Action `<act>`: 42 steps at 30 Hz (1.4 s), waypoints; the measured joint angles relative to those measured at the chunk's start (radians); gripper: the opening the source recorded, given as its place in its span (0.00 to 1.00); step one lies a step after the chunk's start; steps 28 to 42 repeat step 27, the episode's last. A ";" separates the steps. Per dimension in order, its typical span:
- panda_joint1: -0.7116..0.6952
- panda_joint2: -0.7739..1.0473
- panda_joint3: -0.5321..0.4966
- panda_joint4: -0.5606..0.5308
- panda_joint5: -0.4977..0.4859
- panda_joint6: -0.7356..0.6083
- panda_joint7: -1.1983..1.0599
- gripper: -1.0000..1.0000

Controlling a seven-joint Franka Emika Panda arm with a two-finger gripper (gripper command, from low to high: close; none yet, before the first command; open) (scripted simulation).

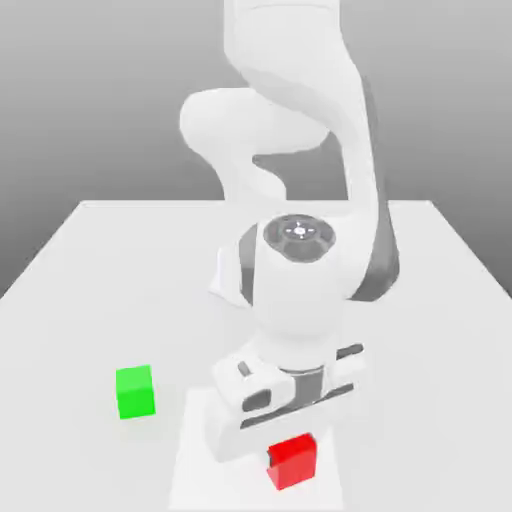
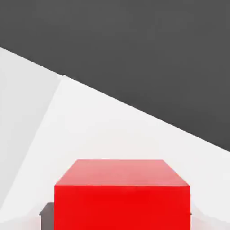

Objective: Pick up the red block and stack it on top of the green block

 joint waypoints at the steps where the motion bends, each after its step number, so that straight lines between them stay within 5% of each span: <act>1: 0.001 -0.035 -0.002 -0.005 -0.004 -0.029 0.003 0.00; 16: -0.332 -0.404 -0.250 -0.262 -0.144 -0.136 -0.652 0.00; 23: -0.319 -0.222 -0.261 -0.272 0.011 0.048 -0.815 0.00; 24: -0.325 -0.188 -0.245 -0.271 0.046 0.079 -0.841 1.00; 42: -0.325 -0.188 -0.245 -0.271 0.046 0.079 -0.841 1.00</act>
